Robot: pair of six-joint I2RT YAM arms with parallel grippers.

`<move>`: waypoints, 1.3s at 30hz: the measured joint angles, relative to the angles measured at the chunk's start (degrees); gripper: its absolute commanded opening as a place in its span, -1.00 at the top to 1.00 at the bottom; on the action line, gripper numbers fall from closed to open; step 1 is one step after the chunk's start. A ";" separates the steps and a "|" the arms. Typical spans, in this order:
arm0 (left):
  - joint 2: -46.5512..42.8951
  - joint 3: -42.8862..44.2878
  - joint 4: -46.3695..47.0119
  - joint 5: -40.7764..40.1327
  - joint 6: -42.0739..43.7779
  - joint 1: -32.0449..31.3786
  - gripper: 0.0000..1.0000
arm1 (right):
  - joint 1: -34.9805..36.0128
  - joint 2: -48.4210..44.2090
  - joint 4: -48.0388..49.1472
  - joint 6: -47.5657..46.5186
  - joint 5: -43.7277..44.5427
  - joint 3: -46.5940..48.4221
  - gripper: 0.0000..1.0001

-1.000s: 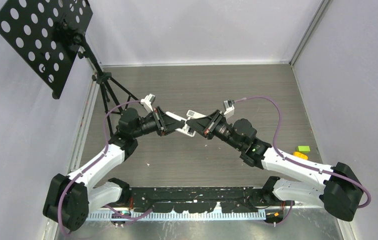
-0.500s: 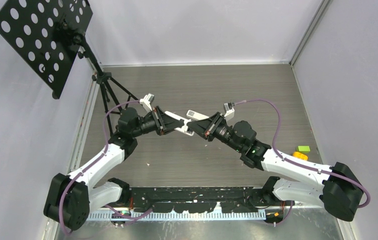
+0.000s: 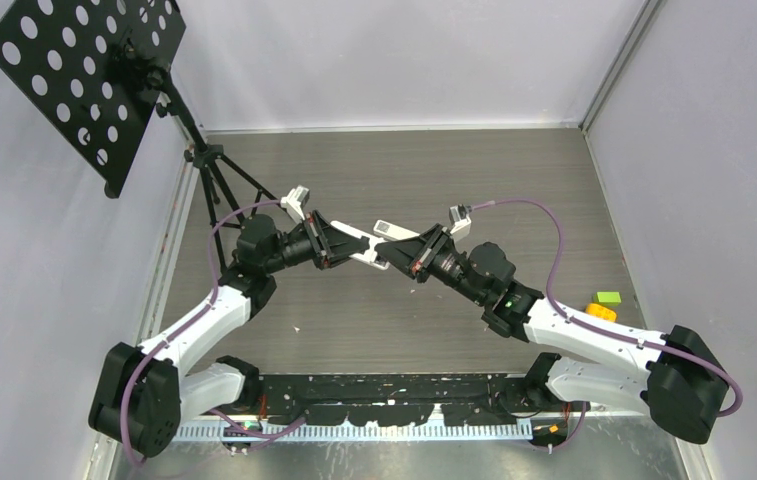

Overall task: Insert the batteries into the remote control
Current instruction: Load the battery cover into the remote control.

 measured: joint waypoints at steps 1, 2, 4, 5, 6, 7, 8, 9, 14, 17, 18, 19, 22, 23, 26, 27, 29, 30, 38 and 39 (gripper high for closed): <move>0.00 0.00 0.00 0.07 0.00 0.00 1.00 | 0.00 0.00 0.09 -0.11 0.00 0.00 0.99; 0.00 0.00 0.02 0.11 0.00 0.00 1.00 | 0.00 0.00 0.15 -0.20 0.00 0.00 0.99; 0.00 0.00 0.07 0.17 0.00 0.00 1.00 | 0.00 0.00 0.28 -0.37 0.39 0.00 0.99; 0.02 0.00 0.07 0.20 0.00 0.00 1.00 | 0.00 0.00 0.35 -0.44 0.68 0.00 0.99; 0.04 0.00 0.09 0.20 0.00 0.00 1.00 | 0.00 0.00 0.46 -0.50 1.01 -0.02 0.99; 0.04 0.00 0.11 0.20 0.00 0.02 1.00 | 0.00 0.00 0.61 -0.63 1.29 -0.02 0.99; 0.11 0.00 0.15 0.20 0.00 0.04 1.00 | 0.00 0.00 0.81 -0.68 1.49 -0.09 0.99; 0.15 0.00 0.17 0.20 0.00 0.04 1.00 | 0.00 0.00 0.96 -0.76 1.64 -0.13 0.99; 0.37 0.00 0.17 0.20 0.00 0.04 1.00 | 0.00 0.00 1.31 -1.05 1.95 -0.13 0.99; 0.37 0.00 0.17 0.20 -0.02 0.04 1.00 | 0.00 0.02 1.55 -1.05 1.95 -0.13 0.99; 0.37 0.00 0.17 0.20 -0.02 0.04 1.00 | 0.00 0.04 1.60 -1.05 1.95 -0.13 0.99; 0.37 0.00 0.17 0.20 -0.04 0.04 1.00 | 0.00 0.07 1.64 -1.05 1.95 -0.13 0.99; 0.37 0.00 0.17 0.22 -0.20 0.04 1.00 | 0.00 0.52 2.29 -1.05 1.95 -0.17 0.99; 0.37 0.00 0.17 0.22 -0.22 0.04 1.00 | 0.00 0.74 2.51 -1.05 1.95 -0.24 0.99; 0.37 0.00 0.09 0.24 -0.22 0.04 1.00 | 0.00 1.49 3.65 -1.01 1.95 -0.59 0.99; 0.37 0.00 0.04 0.24 -0.22 0.04 1.00 | 0.00 1.77 4.17 -1.01 1.95 -0.66 0.99; 0.37 0.00 0.09 0.24 -0.22 0.07 1.00 | 0.00 2.23 5.16 -1.01 1.95 -0.76 0.99; 0.37 0.00 0.07 0.24 -0.24 0.07 1.00 | 0.00 2.45 5.51 -1.01 1.92 -0.81 0.99; 0.35 0.00 0.13 0.42 -0.92 0.07 1.00 | 0.00 2.67 7.21 -0.87 1.99 -1.49 0.99; 0.35 0.00 0.11 0.42 -1.25 0.07 1.00 | 0.00 2.62 7.30 -0.79 2.03 -1.60 0.99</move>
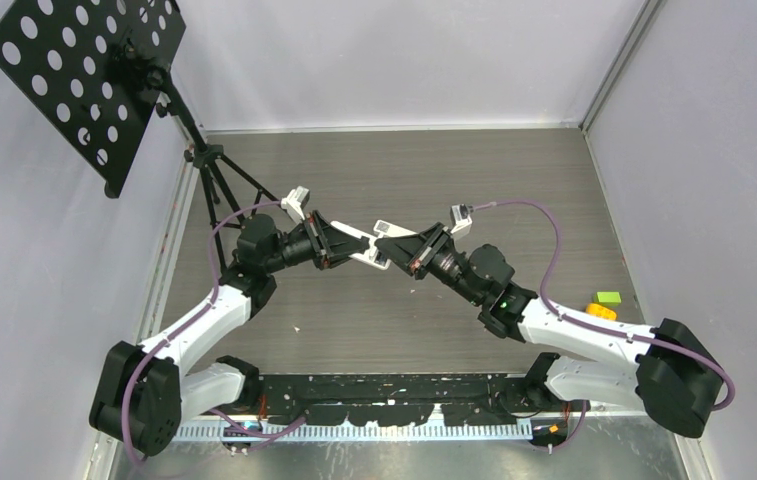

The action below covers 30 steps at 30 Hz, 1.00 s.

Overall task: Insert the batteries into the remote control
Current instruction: Load the battery cover into the remote control.

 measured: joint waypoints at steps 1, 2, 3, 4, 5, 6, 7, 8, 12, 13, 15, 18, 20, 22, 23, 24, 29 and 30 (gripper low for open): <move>0.00 0.00 0.00 0.00 -0.31 0.00 1.00 | 0.00 -0.11 0.13 0.15 0.11 -0.13 0.99; 0.00 0.00 0.02 -0.02 -0.59 0.00 1.00 | 0.00 -0.26 0.11 0.22 0.15 -0.20 0.99; 0.00 0.00 0.11 0.00 -0.92 0.00 1.00 | 0.00 -0.46 0.11 0.28 0.22 -0.33 0.99; 0.00 0.00 0.22 0.00 -1.20 0.00 1.00 | 0.00 -0.70 0.13 0.42 0.28 -0.48 0.99; 0.00 -0.02 0.39 0.00 -1.75 0.00 1.00 | 0.00 -0.96 0.13 0.59 0.28 -0.68 0.99; 0.00 -0.02 0.52 0.00 -2.10 0.00 1.00 | 0.00 -1.25 0.17 0.72 0.28 -0.92 0.99; 0.00 -0.02 0.72 0.02 -2.34 0.02 1.00 | 0.00 -1.51 0.26 0.92 0.28 -1.16 0.98; 0.00 -0.02 0.87 0.02 -2.51 0.04 1.00 | 0.00 -1.66 0.33 1.09 0.28 -1.36 0.98; 0.00 -0.02 1.25 0.11 -3.52 0.09 1.00 | 0.00 -2.03 0.31 2.10 0.28 -1.51 0.89; 0.00 -0.02 1.31 0.17 -3.56 0.09 1.00 | 0.00 -2.16 0.20 2.36 0.28 -1.53 0.87; 0.00 -0.02 1.33 0.22 -3.72 0.13 1.00 | 0.00 -2.71 -0.35 2.60 0.39 -1.73 0.83; 0.00 -0.02 1.38 0.22 -3.82 0.15 1.00 | 0.00 -3.87 -1.77 2.84 0.83 -2.05 0.78; 0.00 -0.02 1.40 0.22 -3.91 0.20 1.00 | 0.00 -4.68 -3.02 2.97 1.29 -2.21 0.75; 0.00 -0.04 1.46 0.22 -3.96 0.28 1.00 | 0.00 -5.44 -4.24 3.02 1.79 -2.34 0.72; 0.00 -0.04 1.53 0.20 -3.96 0.33 1.00 | 0.00 -5.75 -4.85 2.99 2.05 -2.40 0.71; 0.00 -0.04 1.64 0.17 -3.96 0.39 1.00 | 0.00 -5.92 -5.16 3.02 2.23 -2.45 0.70; 0.00 -0.17 1.75 0.15 -3.93 0.61 1.00 | 0.00 -6.10 -6.29 3.02 2.99 -2.47 0.63; 0.00 -0.20 1.75 0.15 -3.93 0.63 1.00 | 0.00 -6.10 -6.49 3.02 3.13 -2.49 0.63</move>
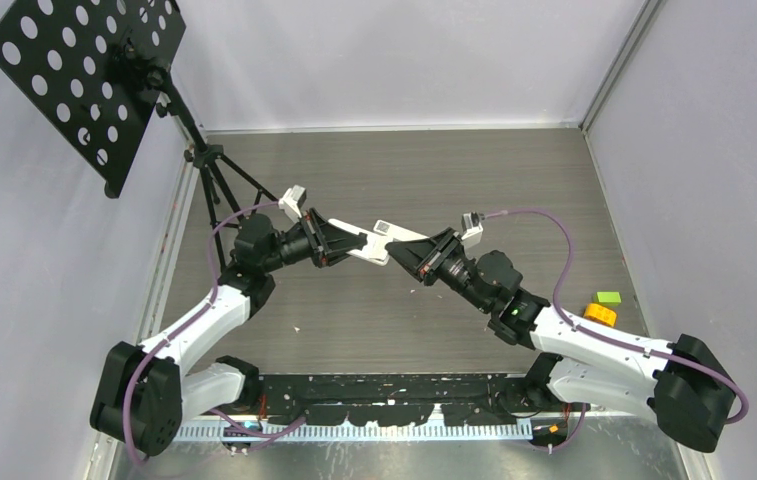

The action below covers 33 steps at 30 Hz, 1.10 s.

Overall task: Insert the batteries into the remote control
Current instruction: Load the battery cover into the remote control.

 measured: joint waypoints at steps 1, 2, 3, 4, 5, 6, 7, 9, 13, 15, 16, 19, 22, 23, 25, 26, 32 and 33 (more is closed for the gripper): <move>0.00 0.00 0.00 -0.02 0.02 0.02 1.00 | 0.00 0.02 -0.15 0.02 0.13 0.00 0.61; 0.00 0.00 0.00 -0.02 0.04 0.04 1.00 | 0.00 0.02 -0.31 0.02 0.20 0.00 0.59; 0.00 -0.02 0.00 -0.02 0.04 0.04 1.00 | 0.00 0.02 -0.48 0.02 0.24 0.00 0.59; 0.00 -0.02 0.13 0.11 0.02 0.02 1.00 | 0.00 0.02 -1.16 -0.02 0.37 0.00 0.58; 0.00 -0.02 0.46 0.26 0.02 -0.04 1.00 | 0.00 0.09 -1.92 -0.02 0.44 -0.11 0.58; 0.00 -0.02 0.63 0.24 0.31 -0.07 1.00 | 0.00 0.13 -2.32 0.09 0.57 -0.33 0.58; 0.00 -0.07 0.50 0.26 0.37 -0.07 1.00 | 0.00 0.11 -2.47 0.15 0.66 -0.39 0.58; 0.00 -0.11 0.50 0.26 0.48 -0.07 1.00 | 0.00 0.09 -2.64 0.17 0.92 -0.39 0.58; 0.02 -0.11 0.48 0.22 0.48 -0.07 1.00 | 0.00 -0.15 -3.06 0.15 1.33 -0.39 0.67; 0.20 -0.11 0.52 0.22 0.46 -0.07 1.00 | 0.00 -0.39 -3.54 0.11 1.53 -0.39 0.75; 0.35 -0.11 0.52 0.22 0.48 -0.07 1.00 | 0.00 -0.50 -3.82 0.04 1.66 -0.39 0.77; 1.01 -0.11 0.55 0.22 0.46 -0.07 1.00 | 0.00 -0.76 -4.66 -0.07 1.99 -0.39 0.87; 1.55 -0.11 0.61 0.20 0.44 -0.07 1.00 | 0.00 -0.79 -5.03 -0.09 2.36 -0.44 0.93; 1.62 -0.11 0.63 0.22 0.42 -0.07 1.00 | 0.00 -0.76 -5.05 -0.09 2.43 -0.44 0.95; 1.68 -0.11 0.87 0.22 0.28 -0.07 1.00 | 0.00 -0.59 -4.85 -0.04 2.54 -0.44 0.97; 1.68 -0.11 0.92 0.20 0.20 -0.07 1.00 | 0.00 -0.37 -4.63 -0.02 2.56 -0.44 0.99; 2.08 -0.13 1.01 -1.20 -0.07 0.42 1.00 | -0.11 4.39 0.37 1.44 2.58 -0.22 0.99; 2.16 -0.15 1.01 -1.57 -0.09 0.57 1.00 | -0.11 5.07 1.01 1.68 2.73 -0.20 0.99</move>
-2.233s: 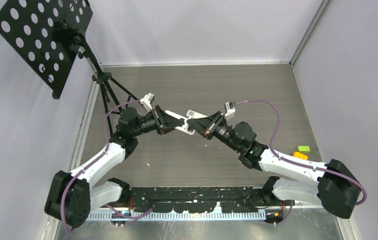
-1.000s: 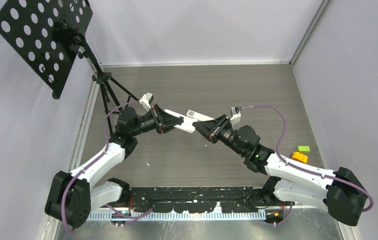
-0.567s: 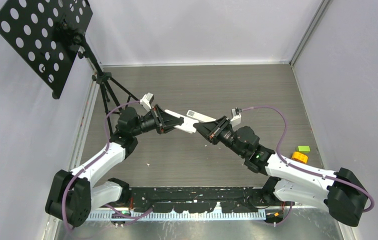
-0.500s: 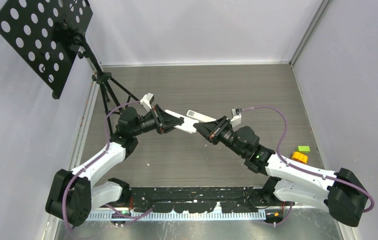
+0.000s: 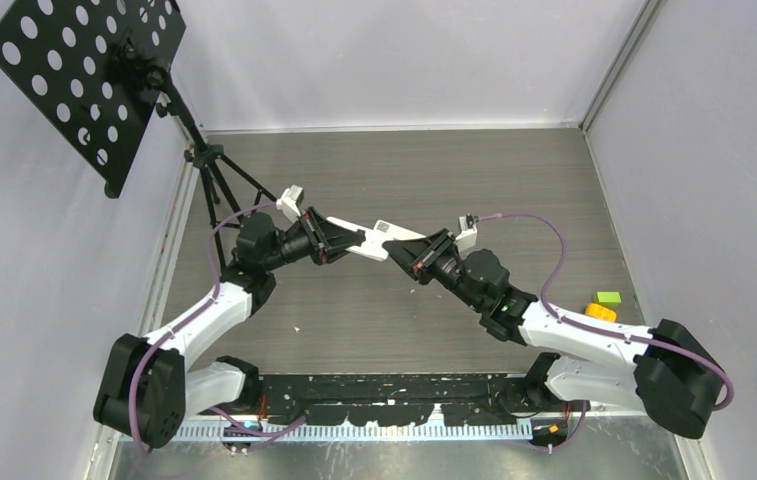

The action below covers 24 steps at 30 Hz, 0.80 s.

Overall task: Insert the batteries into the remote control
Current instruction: Load the battery cover into the remote control.

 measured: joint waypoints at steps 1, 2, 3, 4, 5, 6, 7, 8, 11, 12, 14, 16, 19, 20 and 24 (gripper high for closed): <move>0.02 -0.07 -0.04 -0.37 -0.02 0.17 1.00 | -0.02 0.72 0.79 0.31 0.13 0.02 0.99; 0.02 -0.13 -0.02 -0.61 -0.07 0.26 1.00 | -0.02 1.14 1.33 0.50 0.24 0.02 0.99; 0.02 -0.22 0.00 -0.87 -0.20 0.31 1.00 | -0.04 1.53 1.90 0.66 0.46 0.02 0.99; 0.02 -0.31 0.11 -1.05 -0.44 0.33 1.00 | -0.04 1.66 2.08 0.70 0.61 0.02 0.99; 0.02 -0.39 0.24 -1.18 -0.74 0.33 1.00 | -0.04 1.68 2.16 0.70 0.74 0.02 0.99; 0.02 -0.44 0.35 -1.25 -0.98 0.31 1.00 | -0.04 1.68 2.29 0.70 0.92 0.02 0.99; 0.02 -0.44 0.48 -1.27 -1.07 0.31 1.00 | -0.04 1.64 2.32 0.68 1.07 0.00 0.99; 0.02 -0.44 0.70 -1.27 -1.11 0.28 1.00 | 0.00 1.51 2.32 0.68 1.20 -0.02 0.99; 0.13 -0.44 1.53 -0.98 -1.40 0.09 1.00 | 0.07 0.52 2.29 0.66 1.79 -0.37 0.99; 0.17 -0.44 1.64 -0.85 -1.46 -0.02 1.00 | 0.07 0.20 2.25 0.66 1.99 -0.52 0.99; 0.33 -0.44 2.05 -0.50 -1.60 -0.22 1.00 | 0.17 -0.48 2.16 0.61 2.27 -0.87 0.99; 0.50 -0.44 2.32 -0.26 -1.62 -0.24 1.00 | 0.20 -0.63 2.12 0.57 2.40 -1.01 0.99; 0.81 -0.46 2.45 -0.04 -1.62 -0.24 1.00 | 0.20 -0.63 2.10 0.24 2.43 -1.01 0.99; 0.85 -0.46 2.47 0.02 -1.62 -0.24 1.00 | 0.20 -0.63 2.14 0.11 2.40 -1.03 0.99; 0.87 -0.55 2.45 0.13 -1.60 -0.24 1.00 | 0.20 -0.63 2.60 -0.90 2.29 -1.11 0.99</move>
